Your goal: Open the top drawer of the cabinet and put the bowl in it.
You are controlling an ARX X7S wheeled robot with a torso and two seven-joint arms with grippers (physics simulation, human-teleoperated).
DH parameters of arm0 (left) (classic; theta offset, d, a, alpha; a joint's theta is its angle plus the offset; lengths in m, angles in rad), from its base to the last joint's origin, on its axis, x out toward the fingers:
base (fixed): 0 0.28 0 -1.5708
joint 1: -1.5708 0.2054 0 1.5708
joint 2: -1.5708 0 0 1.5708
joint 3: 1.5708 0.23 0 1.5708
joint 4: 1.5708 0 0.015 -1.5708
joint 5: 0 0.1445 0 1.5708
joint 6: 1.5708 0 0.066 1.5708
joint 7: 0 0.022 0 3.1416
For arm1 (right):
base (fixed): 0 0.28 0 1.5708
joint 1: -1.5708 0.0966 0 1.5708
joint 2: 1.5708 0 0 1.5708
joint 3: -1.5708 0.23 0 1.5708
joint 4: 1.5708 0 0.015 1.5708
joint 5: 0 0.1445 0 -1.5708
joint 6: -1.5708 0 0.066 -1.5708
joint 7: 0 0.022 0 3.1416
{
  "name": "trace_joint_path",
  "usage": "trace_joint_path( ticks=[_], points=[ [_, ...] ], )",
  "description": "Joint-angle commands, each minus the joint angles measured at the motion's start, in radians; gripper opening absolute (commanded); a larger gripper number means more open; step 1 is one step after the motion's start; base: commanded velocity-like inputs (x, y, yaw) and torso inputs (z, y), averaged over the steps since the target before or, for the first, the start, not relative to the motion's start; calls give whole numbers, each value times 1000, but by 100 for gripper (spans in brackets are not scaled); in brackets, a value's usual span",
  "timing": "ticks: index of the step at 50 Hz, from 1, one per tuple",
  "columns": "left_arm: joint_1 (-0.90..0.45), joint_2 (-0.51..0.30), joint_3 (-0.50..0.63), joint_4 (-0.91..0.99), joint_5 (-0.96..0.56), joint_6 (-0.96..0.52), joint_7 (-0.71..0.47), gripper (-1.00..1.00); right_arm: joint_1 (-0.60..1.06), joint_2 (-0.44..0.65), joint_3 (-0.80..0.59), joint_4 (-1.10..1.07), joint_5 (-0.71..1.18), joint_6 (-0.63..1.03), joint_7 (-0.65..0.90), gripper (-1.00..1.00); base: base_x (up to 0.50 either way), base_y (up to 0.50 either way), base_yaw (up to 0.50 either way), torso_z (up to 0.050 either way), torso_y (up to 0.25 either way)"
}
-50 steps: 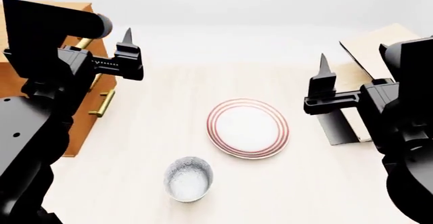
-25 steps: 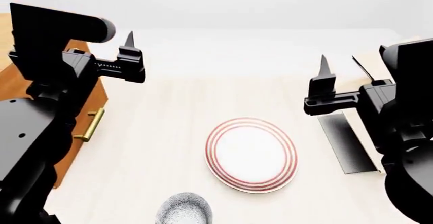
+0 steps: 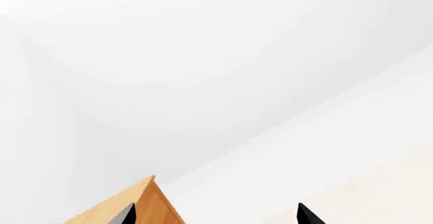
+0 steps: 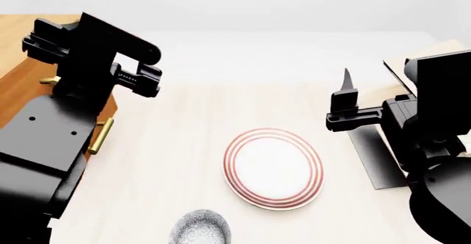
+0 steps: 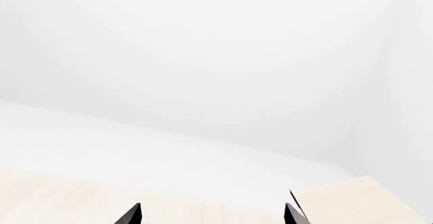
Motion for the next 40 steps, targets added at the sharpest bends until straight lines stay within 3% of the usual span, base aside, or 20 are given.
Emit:
trace_joint_path(
  ticks=[1, 24, 40],
  points=[
    [-68, -45, 172, -146, 89, 35, 6, 100, -21, 7, -23, 19, -7, -29, 7, 100, 0, 0, 0, 0, 0],
    [-106, -58, 260, -335, 141, 73, 7, 100, -13, 6, -30, 27, 11, -32, 22, 100, 0, 0, 0, 0, 0],
    [-147, -14, 304, -528, 166, 140, -4, 100, -12, 2, -43, 32, 20, -42, 32, 100, 0, 0, 0, 0, 0]
  ],
)
